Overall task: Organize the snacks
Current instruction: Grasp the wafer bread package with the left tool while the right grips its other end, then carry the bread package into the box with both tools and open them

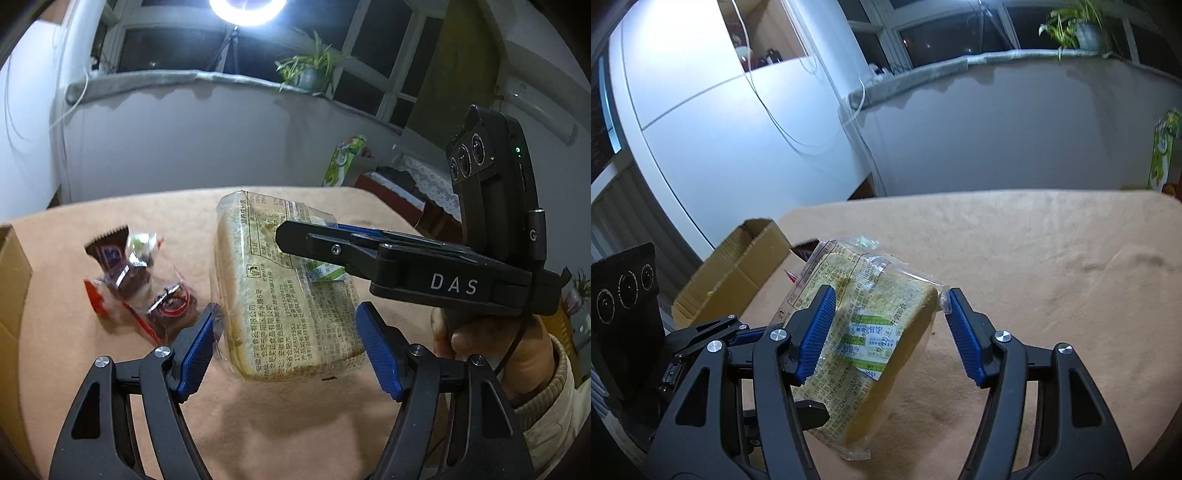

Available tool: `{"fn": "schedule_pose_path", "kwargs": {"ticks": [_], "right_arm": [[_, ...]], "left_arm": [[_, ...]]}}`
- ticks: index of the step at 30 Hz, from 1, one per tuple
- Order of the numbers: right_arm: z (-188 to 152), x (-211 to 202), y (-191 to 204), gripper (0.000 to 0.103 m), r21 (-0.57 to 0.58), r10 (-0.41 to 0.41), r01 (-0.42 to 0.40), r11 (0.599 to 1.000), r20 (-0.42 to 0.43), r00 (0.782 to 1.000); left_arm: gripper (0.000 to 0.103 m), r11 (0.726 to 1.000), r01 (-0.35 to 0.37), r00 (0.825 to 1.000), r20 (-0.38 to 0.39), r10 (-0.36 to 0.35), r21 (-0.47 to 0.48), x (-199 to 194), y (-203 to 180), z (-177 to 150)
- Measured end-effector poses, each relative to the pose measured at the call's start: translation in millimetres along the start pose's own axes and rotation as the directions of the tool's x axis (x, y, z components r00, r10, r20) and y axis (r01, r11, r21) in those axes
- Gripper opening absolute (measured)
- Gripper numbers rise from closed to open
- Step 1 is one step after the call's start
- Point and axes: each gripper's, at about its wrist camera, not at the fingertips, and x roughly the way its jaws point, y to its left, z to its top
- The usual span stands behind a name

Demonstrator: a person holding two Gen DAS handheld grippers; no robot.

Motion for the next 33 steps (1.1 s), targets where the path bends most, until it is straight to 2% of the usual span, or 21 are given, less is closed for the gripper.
{"fn": "schedule_pose_path", "kwargs": {"ticks": [9,17,24,33], "right_arm": [[22,-31,47,0.064,-0.081,0.009,-0.004,0.997,0.064,0.998],[32,-20,106,0.064,-0.169,0.027,-0.017,0.985,0.057,0.998],[46,4,169,0.064,-0.273,0.073,-0.062,0.96,0.031,0.997],[56,51,264,0.064,-0.38,0.194,-0.186,0.906,-0.016,0.981]], "left_arm": [[0.073,1.0,-0.005,0.996,0.086,0.005,0.0,-38,2,1],[0.073,0.998,-0.017,0.988,0.155,0.027,-0.067,-75,27,-13],[0.073,0.986,-0.055,0.968,0.233,0.091,-0.156,-120,72,-25],[0.073,0.949,-0.179,0.922,0.292,0.254,-0.261,-183,134,-44]]}}
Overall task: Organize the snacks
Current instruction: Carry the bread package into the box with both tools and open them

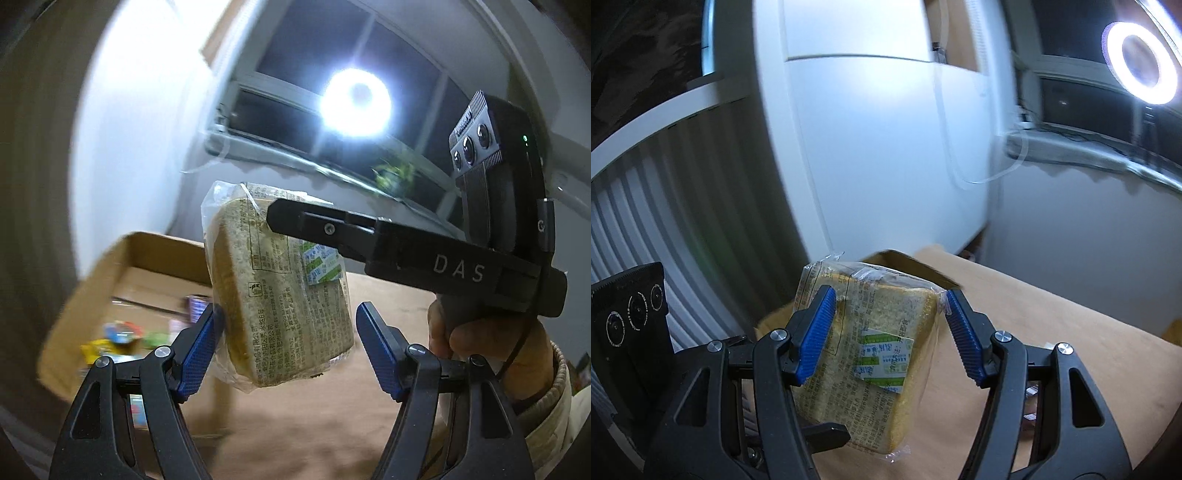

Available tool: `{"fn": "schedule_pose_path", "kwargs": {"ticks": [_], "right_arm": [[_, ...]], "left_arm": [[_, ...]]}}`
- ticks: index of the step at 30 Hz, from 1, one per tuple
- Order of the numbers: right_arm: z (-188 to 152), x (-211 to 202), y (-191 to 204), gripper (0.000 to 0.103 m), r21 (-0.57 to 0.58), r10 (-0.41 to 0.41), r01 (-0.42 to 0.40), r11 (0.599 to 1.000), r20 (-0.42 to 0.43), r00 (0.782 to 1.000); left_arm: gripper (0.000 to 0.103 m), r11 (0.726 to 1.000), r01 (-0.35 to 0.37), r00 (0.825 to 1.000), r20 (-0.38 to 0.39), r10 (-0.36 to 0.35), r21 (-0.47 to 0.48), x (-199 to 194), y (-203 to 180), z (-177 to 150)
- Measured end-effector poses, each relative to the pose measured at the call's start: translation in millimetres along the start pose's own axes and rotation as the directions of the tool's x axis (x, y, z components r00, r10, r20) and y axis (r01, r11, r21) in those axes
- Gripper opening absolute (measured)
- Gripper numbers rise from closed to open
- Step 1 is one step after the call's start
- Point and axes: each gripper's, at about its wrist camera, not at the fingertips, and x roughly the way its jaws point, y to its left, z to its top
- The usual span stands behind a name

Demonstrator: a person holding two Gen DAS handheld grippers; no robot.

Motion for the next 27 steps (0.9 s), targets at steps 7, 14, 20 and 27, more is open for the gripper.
{"fn": "schedule_pose_path", "kwargs": {"ticks": [7,14,20,27], "right_arm": [[10,41,38,0.064,-0.041,0.089,-0.089,0.995,-0.02,0.996],[5,69,46,0.064,-0.034,0.131,-0.133,0.991,-0.055,0.99],[2,80,44,0.064,-0.029,0.134,-0.136,0.99,-0.063,0.989],[-6,93,33,0.064,-0.069,-0.004,-0.002,0.998,-0.079,0.997]], "left_arm": [[0.073,0.996,-0.088,0.996,0.022,0.088,-0.014,-19,40,6],[0.073,0.992,-0.117,0.993,0.032,0.118,-0.038,-20,58,7],[0.073,0.99,-0.137,0.99,0.021,0.138,-0.022,-13,54,10],[0.075,0.971,-0.239,0.971,0.007,0.239,-0.006,-4,59,8]]}}
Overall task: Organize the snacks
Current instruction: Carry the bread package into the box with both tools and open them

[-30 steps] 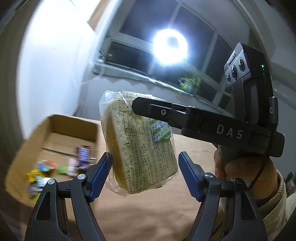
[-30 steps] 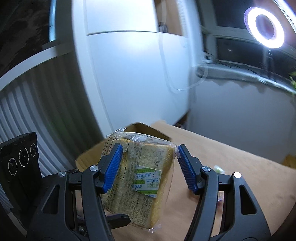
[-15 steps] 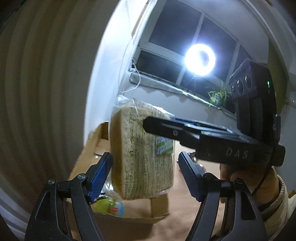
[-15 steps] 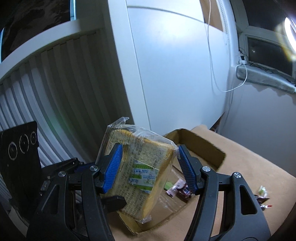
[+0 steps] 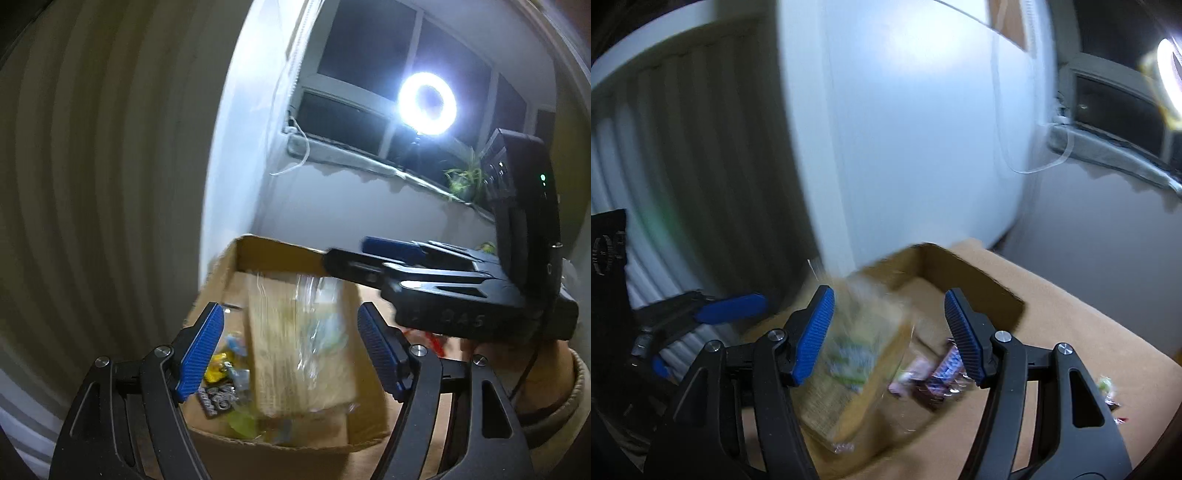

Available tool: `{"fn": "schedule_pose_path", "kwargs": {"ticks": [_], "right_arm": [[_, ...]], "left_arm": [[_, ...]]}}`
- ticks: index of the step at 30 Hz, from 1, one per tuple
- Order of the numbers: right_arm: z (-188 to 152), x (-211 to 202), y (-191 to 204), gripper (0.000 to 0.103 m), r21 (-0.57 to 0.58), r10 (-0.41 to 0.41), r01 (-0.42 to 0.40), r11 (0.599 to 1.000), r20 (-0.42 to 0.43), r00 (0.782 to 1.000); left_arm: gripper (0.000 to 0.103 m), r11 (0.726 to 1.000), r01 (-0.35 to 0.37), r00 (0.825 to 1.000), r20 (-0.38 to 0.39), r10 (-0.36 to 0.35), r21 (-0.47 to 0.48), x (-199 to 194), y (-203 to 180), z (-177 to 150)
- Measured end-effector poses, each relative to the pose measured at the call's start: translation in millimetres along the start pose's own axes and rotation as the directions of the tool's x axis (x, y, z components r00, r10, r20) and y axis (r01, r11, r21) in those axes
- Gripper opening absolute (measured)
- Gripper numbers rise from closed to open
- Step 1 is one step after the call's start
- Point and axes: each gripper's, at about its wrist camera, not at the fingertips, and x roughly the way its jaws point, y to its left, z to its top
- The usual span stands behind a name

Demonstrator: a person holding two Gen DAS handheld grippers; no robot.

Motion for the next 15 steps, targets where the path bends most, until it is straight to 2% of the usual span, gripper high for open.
{"fn": "schedule_pose_path", "kwargs": {"ticks": [12,15], "right_arm": [[-21,-30,-9,0.064,0.044,-0.015,0.014,0.999,0.008,1.0],[-28,-45,-4,0.065,0.045,-0.017,0.015,0.999,0.037,0.999]], "left_arm": [[0.077,1.0,-0.009,0.999,0.034,0.008,0.026,-22,-13,0],[0.078,1.0,-0.005,0.999,0.044,0.004,0.024,-33,-14,-3]]}}
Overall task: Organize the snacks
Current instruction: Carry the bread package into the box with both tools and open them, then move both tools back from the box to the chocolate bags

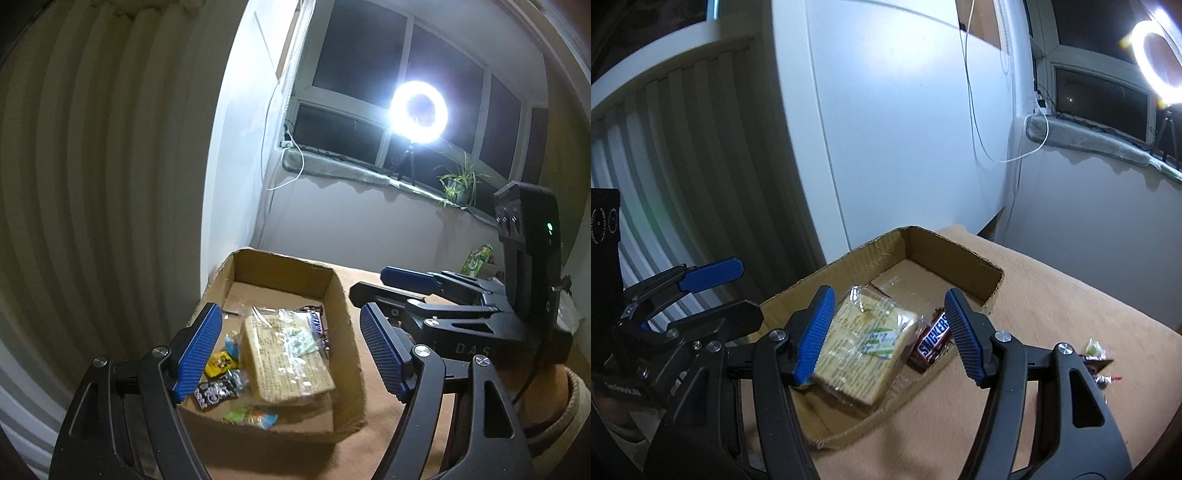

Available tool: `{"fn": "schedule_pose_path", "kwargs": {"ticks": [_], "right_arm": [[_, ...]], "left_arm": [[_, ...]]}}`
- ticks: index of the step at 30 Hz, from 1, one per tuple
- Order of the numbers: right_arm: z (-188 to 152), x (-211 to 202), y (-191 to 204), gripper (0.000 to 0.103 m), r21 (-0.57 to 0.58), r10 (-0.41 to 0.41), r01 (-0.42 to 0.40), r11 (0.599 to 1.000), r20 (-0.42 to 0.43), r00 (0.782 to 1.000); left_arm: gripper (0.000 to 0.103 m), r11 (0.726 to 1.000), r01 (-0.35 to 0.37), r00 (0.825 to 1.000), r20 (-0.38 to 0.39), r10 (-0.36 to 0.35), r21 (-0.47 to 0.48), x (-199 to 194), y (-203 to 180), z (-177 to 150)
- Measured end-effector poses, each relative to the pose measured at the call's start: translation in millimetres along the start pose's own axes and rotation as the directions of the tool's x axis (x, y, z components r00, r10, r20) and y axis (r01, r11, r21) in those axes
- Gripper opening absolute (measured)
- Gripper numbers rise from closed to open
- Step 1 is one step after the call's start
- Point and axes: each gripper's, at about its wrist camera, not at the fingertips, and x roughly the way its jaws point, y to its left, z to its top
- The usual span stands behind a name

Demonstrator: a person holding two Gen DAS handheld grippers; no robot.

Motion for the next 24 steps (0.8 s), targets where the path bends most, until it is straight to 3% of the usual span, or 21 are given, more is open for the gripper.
{"fn": "schedule_pose_path", "kwargs": {"ticks": [3,7,14,24], "right_arm": [[-15,-16,7,0.078,0.009,-0.013,0.013,1.0,0.046,0.999],[-49,-31,17,0.083,0.037,-0.011,0.008,0.999,0.06,0.998],[-114,-37,7,0.084,0.062,-0.009,0.014,0.998,-0.072,0.997],[-137,-67,-57,0.085,0.135,-0.111,0.123,0.983,-0.097,0.989]], "left_arm": [[0.081,1.0,-0.008,1.0,-0.001,0.008,-0.014,-10,2,-8],[0.081,0.999,-0.027,0.999,-0.043,0.026,-0.035,-17,3,-26],[0.081,0.999,-0.032,0.994,-0.11,0.028,-0.035,-17,-11,-45],[0.081,0.996,0.073,0.984,-0.165,-0.064,0.047,6,-78,-44]]}}
